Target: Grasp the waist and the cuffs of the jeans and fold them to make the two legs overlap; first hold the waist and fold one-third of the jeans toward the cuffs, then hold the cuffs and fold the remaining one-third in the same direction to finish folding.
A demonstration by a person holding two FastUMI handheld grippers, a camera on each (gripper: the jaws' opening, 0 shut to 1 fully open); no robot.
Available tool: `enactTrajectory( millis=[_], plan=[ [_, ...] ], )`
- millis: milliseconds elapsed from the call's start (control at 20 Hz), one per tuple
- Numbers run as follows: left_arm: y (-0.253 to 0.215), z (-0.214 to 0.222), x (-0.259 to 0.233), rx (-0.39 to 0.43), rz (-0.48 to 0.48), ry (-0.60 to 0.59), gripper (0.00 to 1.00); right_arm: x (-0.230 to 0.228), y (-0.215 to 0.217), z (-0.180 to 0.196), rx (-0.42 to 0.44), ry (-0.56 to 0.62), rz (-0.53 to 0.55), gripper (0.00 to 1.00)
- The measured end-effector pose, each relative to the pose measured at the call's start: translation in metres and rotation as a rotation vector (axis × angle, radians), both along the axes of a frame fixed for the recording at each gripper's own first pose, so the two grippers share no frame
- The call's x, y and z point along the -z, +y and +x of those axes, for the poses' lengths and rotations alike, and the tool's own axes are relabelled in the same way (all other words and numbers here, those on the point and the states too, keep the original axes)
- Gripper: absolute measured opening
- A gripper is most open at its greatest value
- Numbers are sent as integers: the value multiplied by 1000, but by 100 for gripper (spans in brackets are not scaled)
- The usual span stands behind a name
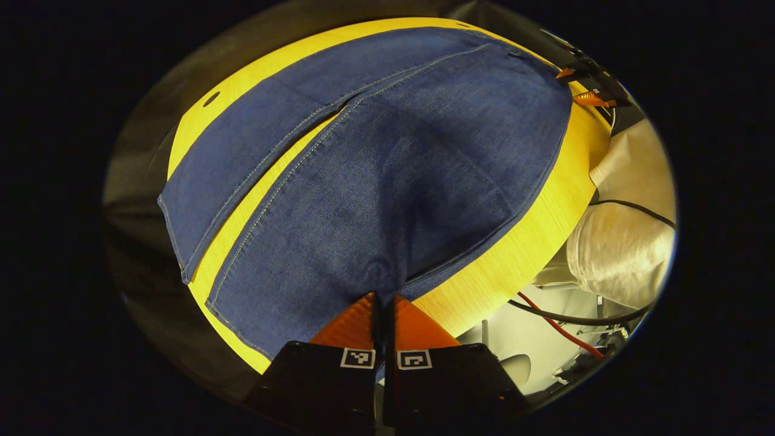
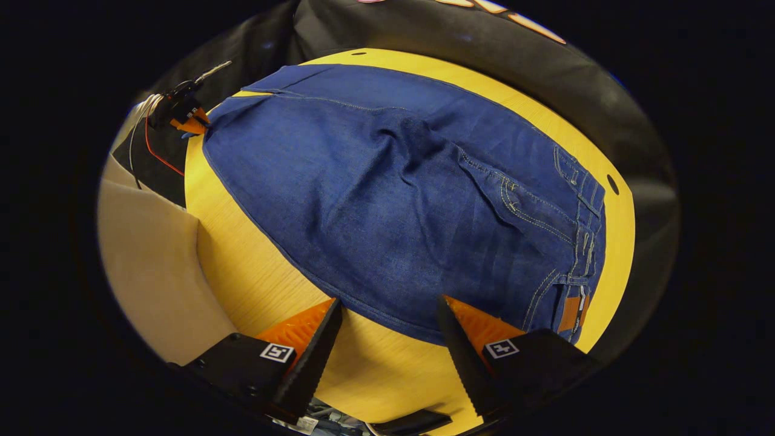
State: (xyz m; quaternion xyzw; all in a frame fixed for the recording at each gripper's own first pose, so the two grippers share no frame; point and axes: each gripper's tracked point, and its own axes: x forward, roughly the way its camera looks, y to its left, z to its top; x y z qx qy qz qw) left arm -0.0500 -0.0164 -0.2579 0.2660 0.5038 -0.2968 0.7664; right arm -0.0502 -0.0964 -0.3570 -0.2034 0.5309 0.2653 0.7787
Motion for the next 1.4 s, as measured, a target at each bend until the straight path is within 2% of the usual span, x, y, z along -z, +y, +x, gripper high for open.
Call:
enactTrajectory(
  millis=[100, 200, 250, 300, 400, 450, 500, 650, 950, 1000, 1200, 1400],
  plan=[
    [1, 1, 0, -8, -5, 10, 0, -2, -1, 1, 24, -5, 3, 98],
    [0, 1, 0, -19, -5, 22, 0, -1, -2, 6, 57, -12, 5, 94],
    [0, 1, 0, -20, -5, 24, 0, -2, -6, 11, 79, -16, 7, 87],
    [0, 2, 0, -19, -4, 26, 0, 0, -11, 15, 100, -25, 14, 71],
    [0, 1, -1, -16, -9, 24, 0, -1, -14, 19, 129, -43, 32, 49],
    [-1, 2, -1, -20, -14, 24, 0, 0, -13, 22, 130, -63, 41, 45],
    [-1, 2, -1, -26, -19, 26, 0, -4, -15, 24, 126, -78, 41, 28],
    [-1, 3, -1, -34, -26, 27, 0, -2, -16, 28, 129, -99, 35, 14],
    [-1, 3, -1, -36, -43, 23, 0, -3, -18, 26, 185, -92, 46, 0],
    [-1, 2, -2, -37, -51, 25, 0, -3, -17, 26, 193, -89, 39, 3],
    [1, 0, -1, -44, -49, 74, 0, -3, -21, 18, 206, -48, -11, 3],
    [8, -21, 0, 41, 39, 133, 0, -12, -17, 23, 259, -29, -10, 3]
  ],
)
